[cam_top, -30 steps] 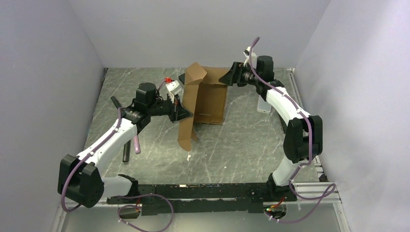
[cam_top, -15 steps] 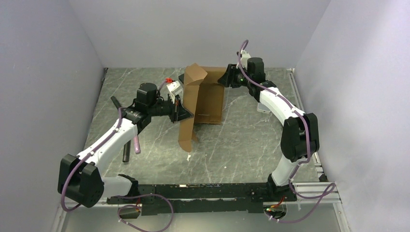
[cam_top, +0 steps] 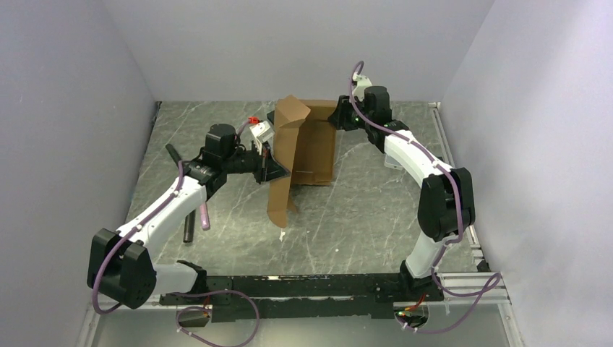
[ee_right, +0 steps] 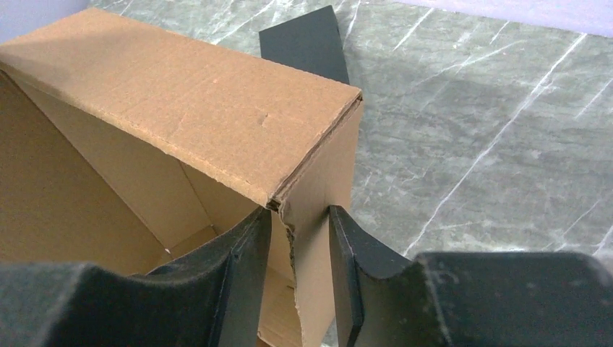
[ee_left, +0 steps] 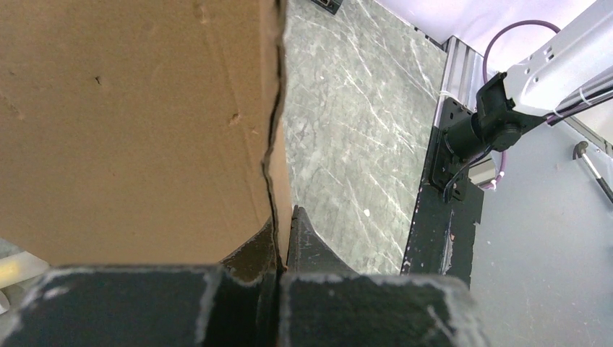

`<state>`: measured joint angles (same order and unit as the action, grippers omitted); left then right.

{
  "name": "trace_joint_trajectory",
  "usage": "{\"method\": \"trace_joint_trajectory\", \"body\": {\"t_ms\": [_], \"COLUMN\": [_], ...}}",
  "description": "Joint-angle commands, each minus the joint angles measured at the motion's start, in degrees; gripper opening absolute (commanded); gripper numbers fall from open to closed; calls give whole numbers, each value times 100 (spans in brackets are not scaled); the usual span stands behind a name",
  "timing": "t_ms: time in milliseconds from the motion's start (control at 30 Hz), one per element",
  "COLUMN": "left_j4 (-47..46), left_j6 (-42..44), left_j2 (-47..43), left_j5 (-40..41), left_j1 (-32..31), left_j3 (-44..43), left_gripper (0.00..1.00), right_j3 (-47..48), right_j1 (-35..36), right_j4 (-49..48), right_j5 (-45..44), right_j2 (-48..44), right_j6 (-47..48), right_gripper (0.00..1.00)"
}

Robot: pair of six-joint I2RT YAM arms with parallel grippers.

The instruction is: Fold the paper box

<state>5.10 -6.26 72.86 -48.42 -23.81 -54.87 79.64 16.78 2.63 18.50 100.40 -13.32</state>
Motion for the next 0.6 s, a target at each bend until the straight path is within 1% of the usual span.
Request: {"method": "trace_joint_trajectory", "body": {"t_ms": [0, 100, 167, 233, 267, 300, 367, 567], "left_j4": [-165, -187, -217, -242, -246, -251, -271, -401], "left_j6": [-31, -46, -65, -76, -84, -86, -114, -245], "left_j2": [22, 45, 53, 57, 61, 62, 67, 38], "left_j5": [-199, -226, -235, -246, -239, -246, -238, -204], "left_j1": [-36, -36, -36, -36, -37, -36, -36, -37], "left_j3": [-102, -103, -94, -89, -86, -90, -85, -46], "left_gripper": [0, 0, 0, 0, 0, 0, 0, 0], "right_j3": [289, 323, 341, 340, 315, 281, 215, 81], "right_j1": [88, 106, 115, 115, 115, 114, 115, 115], "right_j4": [-171, -188, -200, -227, -237, -237, -442, -572], "right_j5": [-381, -460, -513, -504, -496, -488, -458, -429], "right_j2": [7, 23, 42, 37, 23, 7, -41, -191], "right_j6": [258, 253, 231, 197, 176, 160, 147, 182], "right_gripper": [40, 38, 35, 26, 20, 12, 1, 0]}}
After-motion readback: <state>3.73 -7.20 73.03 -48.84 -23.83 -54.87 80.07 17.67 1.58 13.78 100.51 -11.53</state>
